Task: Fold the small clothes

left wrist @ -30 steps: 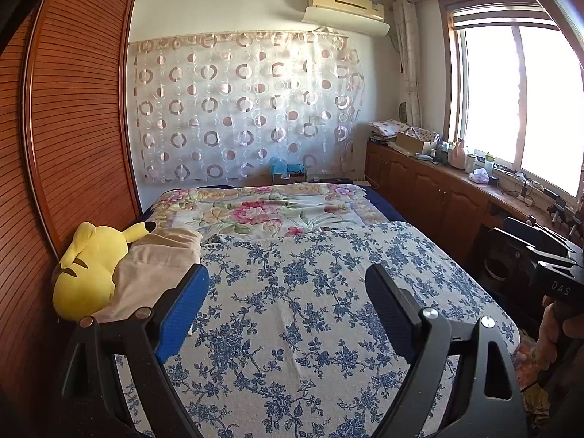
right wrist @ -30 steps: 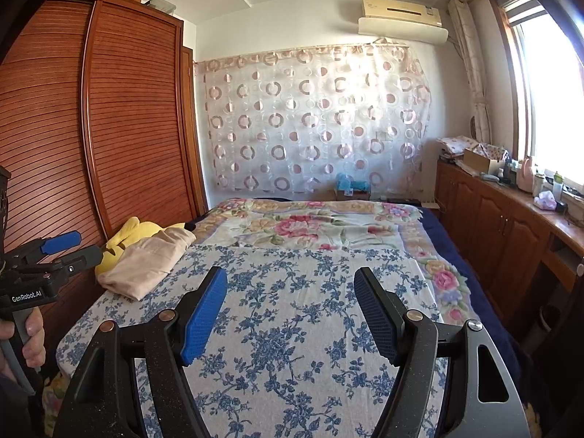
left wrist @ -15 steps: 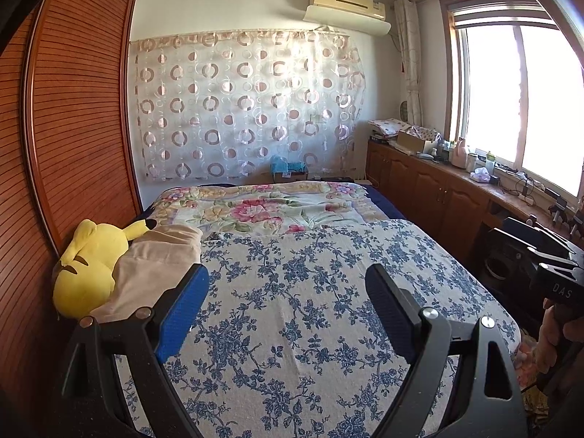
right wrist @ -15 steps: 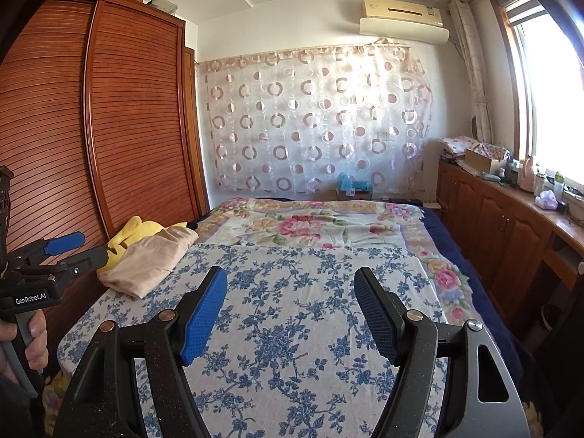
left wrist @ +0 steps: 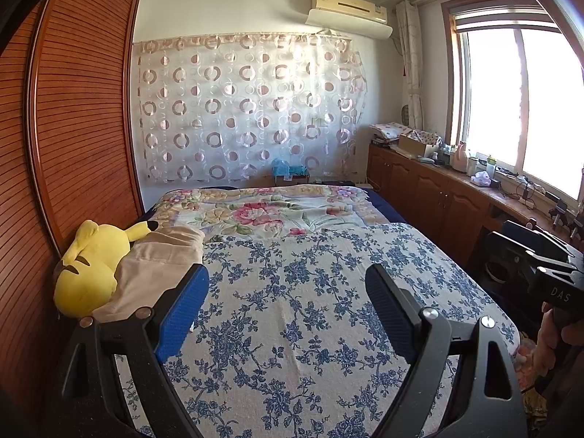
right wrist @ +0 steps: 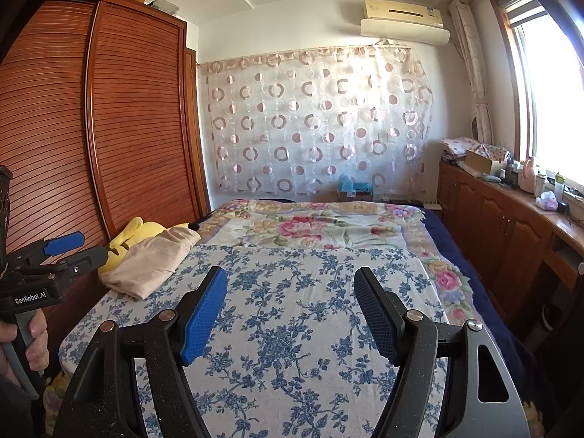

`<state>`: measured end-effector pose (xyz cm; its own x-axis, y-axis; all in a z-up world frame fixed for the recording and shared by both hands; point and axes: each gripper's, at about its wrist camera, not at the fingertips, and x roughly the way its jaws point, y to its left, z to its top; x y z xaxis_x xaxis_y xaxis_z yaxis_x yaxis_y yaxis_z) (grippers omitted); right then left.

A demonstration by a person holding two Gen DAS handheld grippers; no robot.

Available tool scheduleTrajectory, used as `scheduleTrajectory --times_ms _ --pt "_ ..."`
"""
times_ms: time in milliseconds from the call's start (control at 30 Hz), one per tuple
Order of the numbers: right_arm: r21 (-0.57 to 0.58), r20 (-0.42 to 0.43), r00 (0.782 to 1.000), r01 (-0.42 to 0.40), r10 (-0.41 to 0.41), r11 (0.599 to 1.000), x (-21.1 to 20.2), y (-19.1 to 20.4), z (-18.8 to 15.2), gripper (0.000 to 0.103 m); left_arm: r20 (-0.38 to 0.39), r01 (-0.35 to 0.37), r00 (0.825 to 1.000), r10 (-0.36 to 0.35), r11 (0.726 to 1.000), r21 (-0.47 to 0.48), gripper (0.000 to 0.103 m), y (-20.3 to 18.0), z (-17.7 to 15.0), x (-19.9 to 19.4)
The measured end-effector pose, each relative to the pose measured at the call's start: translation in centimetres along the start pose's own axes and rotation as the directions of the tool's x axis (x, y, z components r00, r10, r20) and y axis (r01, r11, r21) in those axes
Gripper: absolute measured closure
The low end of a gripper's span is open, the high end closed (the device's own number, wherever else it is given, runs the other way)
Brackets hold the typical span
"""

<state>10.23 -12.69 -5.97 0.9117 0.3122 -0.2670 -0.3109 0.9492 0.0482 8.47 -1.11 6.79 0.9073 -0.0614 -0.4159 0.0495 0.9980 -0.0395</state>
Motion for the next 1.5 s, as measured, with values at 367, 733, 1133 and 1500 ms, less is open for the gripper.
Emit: scheduleTrajectory --times_ms 367,733,1133,1500 --pt "-0.002 0.002 1.0 -0.002 0.002 1.0 -0.12 -0.45 0.04 0.029 0.003 0.002 1.0 -0.002 1.0 0.0 0.015 0.02 -0.22 -0.2" --pt "-0.004 0.002 1.0 -0.002 0.002 1.0 -0.09 -0.53 0.07 0.029 0.008 0.001 1.0 -0.001 1.0 0.001 0.015 0.04 -0.32 -0.18" --pt "-0.004 0.005 1.0 -0.002 0.002 1.0 -0.2 -0.6 0.02 0.029 0.01 0.002 1.0 -0.002 1.0 0.002 0.015 0.05 -0.42 -0.21" --pt "-0.005 0.011 1.0 0.002 -0.002 1.0 -0.34 -0.54 -0.09 0.029 0.014 0.002 1.0 -0.002 1.0 0.001 0.015 0.05 -0.43 -0.24"
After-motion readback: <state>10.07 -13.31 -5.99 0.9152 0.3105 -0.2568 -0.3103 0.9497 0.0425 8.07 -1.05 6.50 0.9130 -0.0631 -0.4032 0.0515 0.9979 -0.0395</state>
